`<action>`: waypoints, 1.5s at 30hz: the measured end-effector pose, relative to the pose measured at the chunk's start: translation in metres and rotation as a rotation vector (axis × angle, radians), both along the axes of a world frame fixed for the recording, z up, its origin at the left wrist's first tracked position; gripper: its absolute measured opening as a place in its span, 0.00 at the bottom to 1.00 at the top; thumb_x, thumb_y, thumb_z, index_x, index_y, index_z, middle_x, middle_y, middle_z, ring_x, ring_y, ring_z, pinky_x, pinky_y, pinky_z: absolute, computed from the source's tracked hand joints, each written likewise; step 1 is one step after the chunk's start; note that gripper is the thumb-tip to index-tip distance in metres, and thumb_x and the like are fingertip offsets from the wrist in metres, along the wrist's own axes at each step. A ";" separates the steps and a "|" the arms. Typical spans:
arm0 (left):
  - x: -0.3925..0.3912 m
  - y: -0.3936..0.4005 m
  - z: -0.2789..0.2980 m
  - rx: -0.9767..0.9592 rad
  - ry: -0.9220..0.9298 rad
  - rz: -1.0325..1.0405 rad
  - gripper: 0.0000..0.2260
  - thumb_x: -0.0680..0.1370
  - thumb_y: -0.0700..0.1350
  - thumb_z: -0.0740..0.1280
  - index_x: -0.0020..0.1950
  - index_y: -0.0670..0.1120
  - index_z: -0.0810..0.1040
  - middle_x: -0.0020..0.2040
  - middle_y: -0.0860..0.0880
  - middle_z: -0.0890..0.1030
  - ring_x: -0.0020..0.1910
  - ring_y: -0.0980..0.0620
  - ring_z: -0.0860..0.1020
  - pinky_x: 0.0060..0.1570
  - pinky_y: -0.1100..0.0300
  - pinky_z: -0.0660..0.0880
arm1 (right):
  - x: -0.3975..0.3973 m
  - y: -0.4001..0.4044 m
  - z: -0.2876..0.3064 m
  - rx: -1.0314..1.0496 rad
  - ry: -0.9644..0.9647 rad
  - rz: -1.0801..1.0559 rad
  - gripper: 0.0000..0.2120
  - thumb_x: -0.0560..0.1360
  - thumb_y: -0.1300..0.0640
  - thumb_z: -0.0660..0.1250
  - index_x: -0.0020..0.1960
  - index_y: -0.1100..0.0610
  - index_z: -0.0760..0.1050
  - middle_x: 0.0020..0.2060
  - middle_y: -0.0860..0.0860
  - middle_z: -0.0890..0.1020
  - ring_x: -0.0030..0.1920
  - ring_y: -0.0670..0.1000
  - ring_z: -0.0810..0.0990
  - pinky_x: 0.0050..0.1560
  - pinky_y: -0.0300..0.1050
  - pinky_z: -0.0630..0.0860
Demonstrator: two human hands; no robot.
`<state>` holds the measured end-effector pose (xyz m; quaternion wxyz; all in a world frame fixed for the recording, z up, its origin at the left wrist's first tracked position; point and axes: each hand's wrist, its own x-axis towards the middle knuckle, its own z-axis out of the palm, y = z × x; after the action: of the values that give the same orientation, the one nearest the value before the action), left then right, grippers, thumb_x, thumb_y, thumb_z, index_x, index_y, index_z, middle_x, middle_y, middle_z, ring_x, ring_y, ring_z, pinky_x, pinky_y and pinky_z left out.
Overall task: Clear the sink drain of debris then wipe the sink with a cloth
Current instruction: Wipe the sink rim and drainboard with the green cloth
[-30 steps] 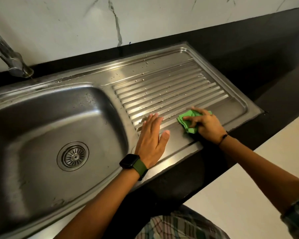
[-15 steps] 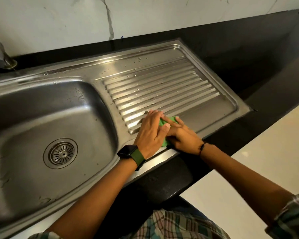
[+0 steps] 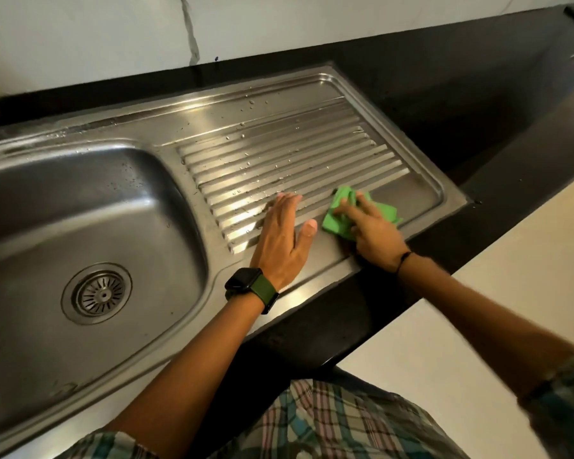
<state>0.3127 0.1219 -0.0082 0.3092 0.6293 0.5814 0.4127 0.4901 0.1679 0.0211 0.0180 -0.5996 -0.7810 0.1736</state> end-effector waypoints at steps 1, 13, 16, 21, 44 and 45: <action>0.002 0.001 0.000 0.009 0.005 0.002 0.33 0.74 0.62 0.46 0.72 0.43 0.61 0.74 0.42 0.62 0.75 0.48 0.56 0.72 0.46 0.59 | -0.016 -0.014 -0.001 0.025 0.004 0.086 0.28 0.76 0.60 0.60 0.74 0.48 0.58 0.76 0.56 0.52 0.76 0.60 0.49 0.73 0.57 0.56; 0.023 0.056 -0.002 0.090 0.348 -0.220 0.35 0.74 0.64 0.44 0.72 0.41 0.61 0.74 0.40 0.60 0.75 0.46 0.53 0.73 0.52 0.48 | 0.061 0.035 -0.004 0.118 -0.090 -0.079 0.25 0.78 0.59 0.59 0.73 0.48 0.60 0.76 0.55 0.55 0.77 0.56 0.46 0.74 0.59 0.41; 0.023 0.053 -0.003 0.082 0.352 -0.207 0.35 0.74 0.64 0.44 0.72 0.41 0.60 0.74 0.39 0.59 0.74 0.49 0.51 0.74 0.51 0.48 | 0.105 0.075 0.001 0.048 -0.129 -0.244 0.23 0.80 0.57 0.54 0.74 0.50 0.56 0.76 0.58 0.52 0.77 0.55 0.44 0.74 0.59 0.40; 0.025 0.055 -0.002 0.086 0.413 -0.180 0.33 0.74 0.61 0.44 0.72 0.40 0.61 0.73 0.38 0.61 0.75 0.43 0.55 0.72 0.52 0.49 | 0.094 0.075 -0.002 0.061 -0.090 -0.280 0.22 0.80 0.59 0.53 0.74 0.53 0.57 0.76 0.57 0.54 0.77 0.56 0.44 0.74 0.58 0.39; 0.019 0.039 0.012 0.000 0.379 0.041 0.29 0.76 0.56 0.45 0.70 0.40 0.65 0.74 0.41 0.62 0.76 0.46 0.54 0.73 0.56 0.44 | 0.093 0.084 -0.006 0.070 -0.141 -0.341 0.34 0.74 0.63 0.55 0.76 0.49 0.48 0.77 0.47 0.47 0.76 0.54 0.38 0.73 0.62 0.36; 0.018 0.037 0.013 -0.016 0.368 0.068 0.27 0.77 0.54 0.47 0.70 0.41 0.65 0.74 0.41 0.61 0.76 0.47 0.53 0.73 0.57 0.43 | 0.093 0.086 -0.008 0.075 -0.148 -0.339 0.34 0.74 0.63 0.55 0.76 0.49 0.48 0.77 0.47 0.47 0.76 0.53 0.37 0.73 0.62 0.36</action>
<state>0.3310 0.1587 0.0047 0.1885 0.6716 0.6524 0.2962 0.5832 0.2543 0.0131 0.0120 -0.7327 -0.6739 0.0942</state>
